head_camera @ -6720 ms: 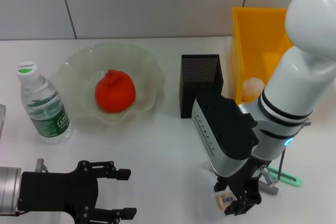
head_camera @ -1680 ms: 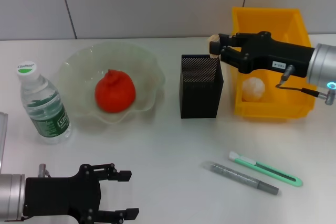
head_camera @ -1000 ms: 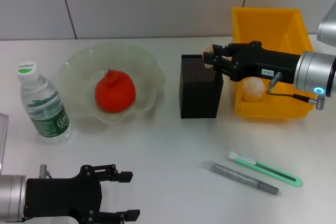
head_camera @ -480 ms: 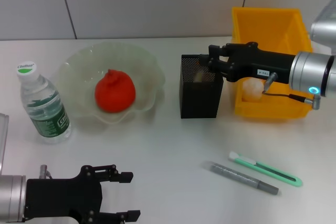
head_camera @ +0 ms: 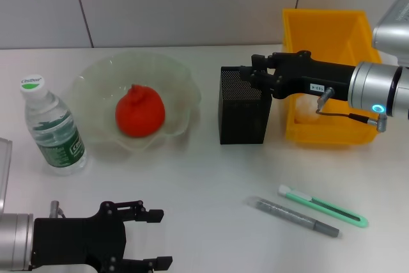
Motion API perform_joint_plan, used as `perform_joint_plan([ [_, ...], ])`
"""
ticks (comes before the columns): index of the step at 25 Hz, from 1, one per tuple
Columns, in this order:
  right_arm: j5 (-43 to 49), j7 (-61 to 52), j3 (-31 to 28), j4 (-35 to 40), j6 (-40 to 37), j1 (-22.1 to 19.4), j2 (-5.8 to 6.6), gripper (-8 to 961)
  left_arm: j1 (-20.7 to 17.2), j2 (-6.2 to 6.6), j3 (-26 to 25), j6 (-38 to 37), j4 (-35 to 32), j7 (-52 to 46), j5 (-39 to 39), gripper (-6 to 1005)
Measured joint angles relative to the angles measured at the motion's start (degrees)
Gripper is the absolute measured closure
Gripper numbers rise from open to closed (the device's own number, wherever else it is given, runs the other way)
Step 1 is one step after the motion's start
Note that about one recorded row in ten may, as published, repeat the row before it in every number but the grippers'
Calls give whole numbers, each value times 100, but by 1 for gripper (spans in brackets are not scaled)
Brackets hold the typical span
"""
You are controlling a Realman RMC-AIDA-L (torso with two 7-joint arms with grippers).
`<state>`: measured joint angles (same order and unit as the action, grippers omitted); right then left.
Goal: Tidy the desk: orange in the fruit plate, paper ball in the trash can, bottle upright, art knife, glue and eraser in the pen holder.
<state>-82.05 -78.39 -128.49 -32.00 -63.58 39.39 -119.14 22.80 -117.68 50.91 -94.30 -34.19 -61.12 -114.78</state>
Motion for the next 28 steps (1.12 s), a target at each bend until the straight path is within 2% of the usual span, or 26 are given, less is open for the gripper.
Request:
perform_joint_plan([
  [3, -51, -1, 0, -21, -16, 0, -2, 575, -1, 0, -1, 0, 0, 11, 0, 215],
  [10, -340, -2, -3, -74, -102, -55, -3, 477, -4, -5, -2, -8, 0, 13, 0, 215],
  [15, -905, -22, -10, -339, -670, -251, 0, 361, -4, -9, -2, -9, 0, 12, 3, 215],
  [16, -1033, -182, -31, -504, -1035, -330, 17, 332, -4, -10, -2, -9, 0, 5, 4, 215],
  [19, -1018, -461, -35, -701, -1347, -385, 35, 335, -4, -10, -2, -5, 0, 0, 2, 215],
  [21, -745, -993, -14, -1091, -1840, -447, 63, 337, -15, -10, -3, 13, 0, 10, 7, 215],
  [23, -605, -1172, -14, -1242, -1977, -454, 72, 337, -15, -10, -3, 13, 0, 10, 7, 215],
  [25, -91, -1699, -12, -1650, -2296, -447, 83, 338, -14, -10, -2, 9, 0, 11, 7, 215],
  [26, 512, -2264, -4, -2036, -2596, -378, 89, 338, -10, -9, -2, 6, 0, 12, 4, 215],
  [28, 749, -2506, 0, -2167, -2706, -344, 92, 338, -10, -10, -2, 5, 0, 12, 3, 215],
])
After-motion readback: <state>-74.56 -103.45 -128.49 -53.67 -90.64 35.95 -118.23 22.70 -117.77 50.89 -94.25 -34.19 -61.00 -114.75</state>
